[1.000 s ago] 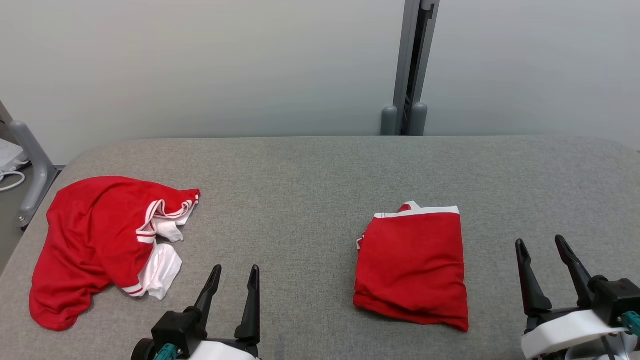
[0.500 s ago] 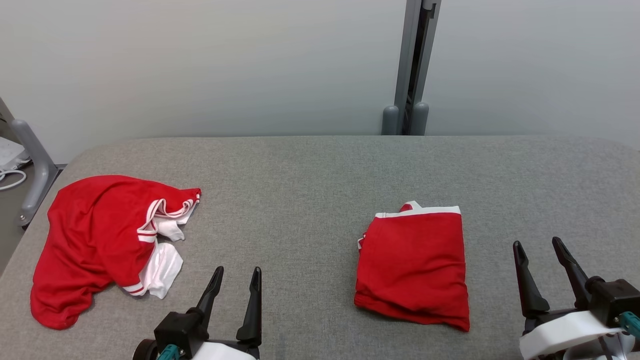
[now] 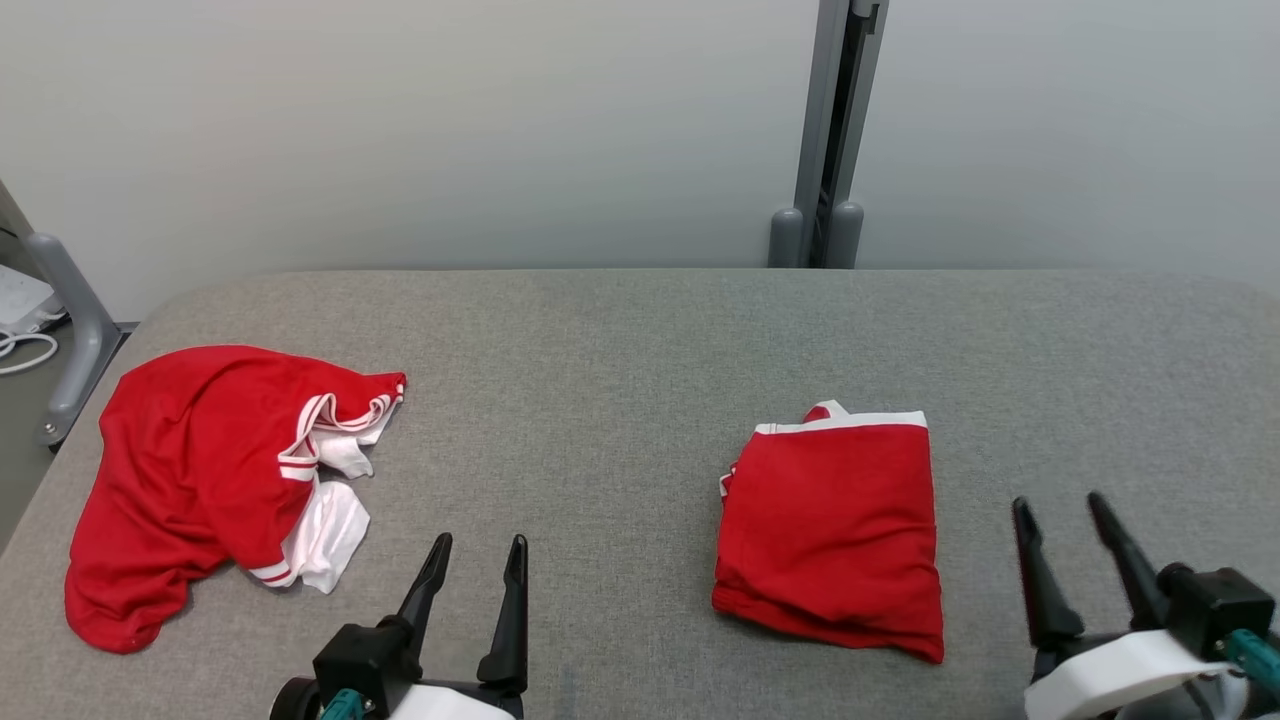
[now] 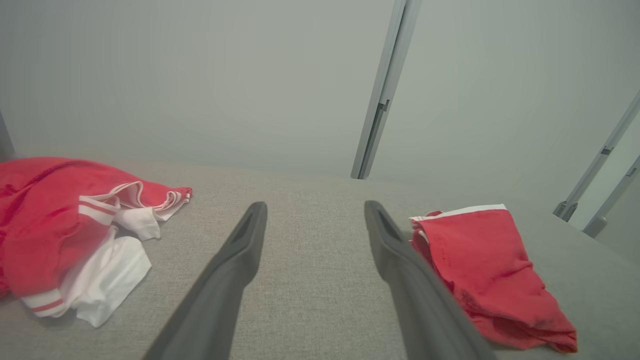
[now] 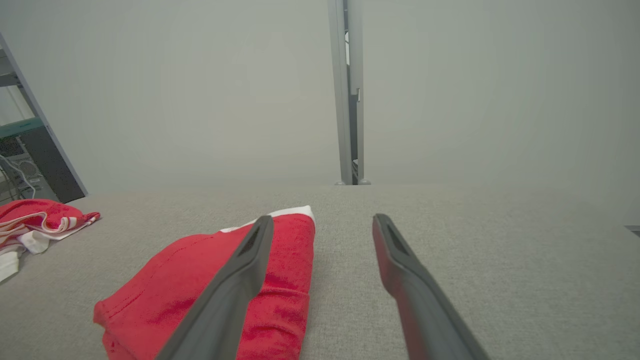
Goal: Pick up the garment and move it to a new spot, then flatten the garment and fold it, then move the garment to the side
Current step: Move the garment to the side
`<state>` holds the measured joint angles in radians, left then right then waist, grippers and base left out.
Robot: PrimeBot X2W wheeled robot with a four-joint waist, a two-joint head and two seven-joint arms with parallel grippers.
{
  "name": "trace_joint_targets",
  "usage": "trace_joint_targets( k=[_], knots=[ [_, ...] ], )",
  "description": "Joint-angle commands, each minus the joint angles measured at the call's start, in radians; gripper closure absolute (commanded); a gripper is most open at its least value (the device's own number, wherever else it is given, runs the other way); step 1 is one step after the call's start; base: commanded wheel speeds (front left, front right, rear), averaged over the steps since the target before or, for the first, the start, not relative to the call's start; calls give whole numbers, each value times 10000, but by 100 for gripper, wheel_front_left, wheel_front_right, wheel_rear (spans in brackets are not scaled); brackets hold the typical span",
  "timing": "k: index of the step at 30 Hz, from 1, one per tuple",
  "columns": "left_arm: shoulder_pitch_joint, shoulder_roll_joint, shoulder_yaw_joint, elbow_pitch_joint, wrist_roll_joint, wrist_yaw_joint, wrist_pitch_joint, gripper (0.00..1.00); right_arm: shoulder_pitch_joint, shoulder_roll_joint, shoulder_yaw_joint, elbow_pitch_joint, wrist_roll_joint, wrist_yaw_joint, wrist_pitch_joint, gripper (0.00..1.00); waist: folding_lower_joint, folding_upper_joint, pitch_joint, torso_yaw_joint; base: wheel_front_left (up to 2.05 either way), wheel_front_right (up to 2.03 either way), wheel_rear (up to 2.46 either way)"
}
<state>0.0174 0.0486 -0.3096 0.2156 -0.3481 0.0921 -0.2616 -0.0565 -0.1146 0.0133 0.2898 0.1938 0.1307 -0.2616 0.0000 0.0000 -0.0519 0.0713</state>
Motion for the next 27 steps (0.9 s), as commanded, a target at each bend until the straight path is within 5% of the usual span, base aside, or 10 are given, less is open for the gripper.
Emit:
trace_joint_targets(
  k=[1,12,27],
  knots=[
    [-61,44,-47,-11,-9,9,-41,0,-35,-197,383,400,598,-1,-53,0,0,0,55,39,0,0,0],
    [-260,47,-374,131,130,-58,-41,0,-1312,-2308,3580,1949,4944,1,1171,0,0,0,571,499,0,0,0],
    [-997,46,-877,-350,491,102,-41,0,-3196,-4454,6510,1724,9713,1,2427,0,0,0,1898,1415,0,0,0]
  ],
)
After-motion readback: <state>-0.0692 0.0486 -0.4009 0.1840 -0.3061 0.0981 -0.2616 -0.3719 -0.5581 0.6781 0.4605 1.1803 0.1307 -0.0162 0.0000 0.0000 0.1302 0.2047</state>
